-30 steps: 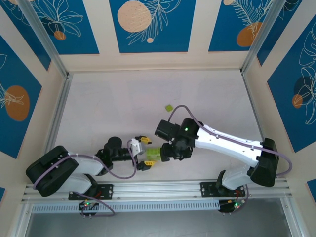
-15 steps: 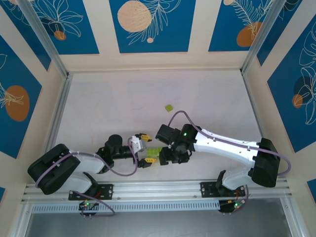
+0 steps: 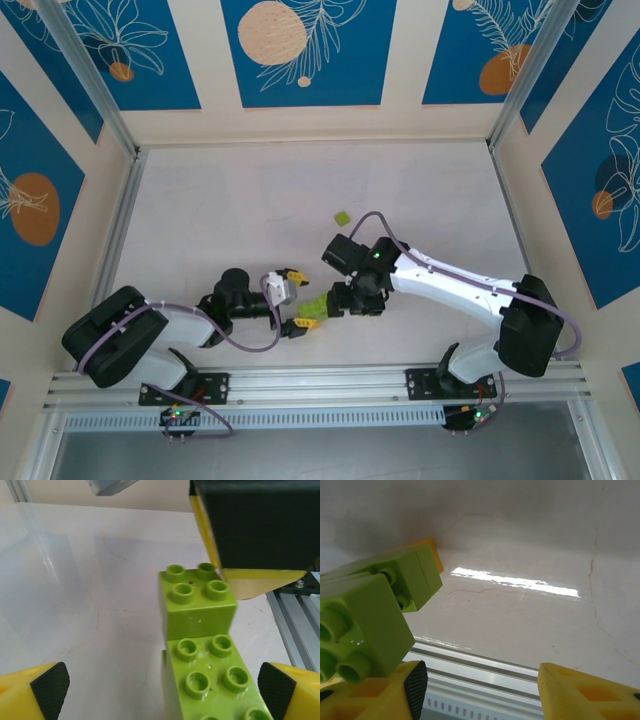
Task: Assemble a carrot with lego
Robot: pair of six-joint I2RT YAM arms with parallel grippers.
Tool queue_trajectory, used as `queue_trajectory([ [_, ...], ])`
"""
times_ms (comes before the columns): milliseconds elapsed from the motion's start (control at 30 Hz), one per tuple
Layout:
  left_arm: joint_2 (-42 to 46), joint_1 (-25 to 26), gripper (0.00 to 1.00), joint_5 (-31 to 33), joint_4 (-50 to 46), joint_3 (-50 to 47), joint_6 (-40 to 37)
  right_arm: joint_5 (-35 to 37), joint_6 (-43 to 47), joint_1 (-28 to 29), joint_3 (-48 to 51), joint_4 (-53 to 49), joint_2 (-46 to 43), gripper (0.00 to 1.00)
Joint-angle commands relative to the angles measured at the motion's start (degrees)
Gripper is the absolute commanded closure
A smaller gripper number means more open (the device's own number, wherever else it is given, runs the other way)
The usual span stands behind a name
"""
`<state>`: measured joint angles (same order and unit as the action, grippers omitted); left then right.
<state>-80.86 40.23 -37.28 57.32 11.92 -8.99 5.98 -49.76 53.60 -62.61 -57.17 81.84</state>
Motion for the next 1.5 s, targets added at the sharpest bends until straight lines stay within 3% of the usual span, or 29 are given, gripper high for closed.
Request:
queue_trajectory([
  [0, 0.1, -0.6, 0.01, -4.6, -1.1, 1.4, -0.7, -0.2, 2.3, -1.2, -1.7, 0.2, 1.4, 0.39],
  [833, -3.0, -0.7, 0.01, -3.2, -2.0, 2.6, -1.3, 5.0, 12.0, -6.4, -14.2, -0.8, 12.4, 0.43],
  [1467, -4.4, -0.7, 0.01, 0.3, -2.0, 3.2, -1.7, -0.2, 17.9, -6.7, -19.3, 3.3, 17.5, 0.44],
])
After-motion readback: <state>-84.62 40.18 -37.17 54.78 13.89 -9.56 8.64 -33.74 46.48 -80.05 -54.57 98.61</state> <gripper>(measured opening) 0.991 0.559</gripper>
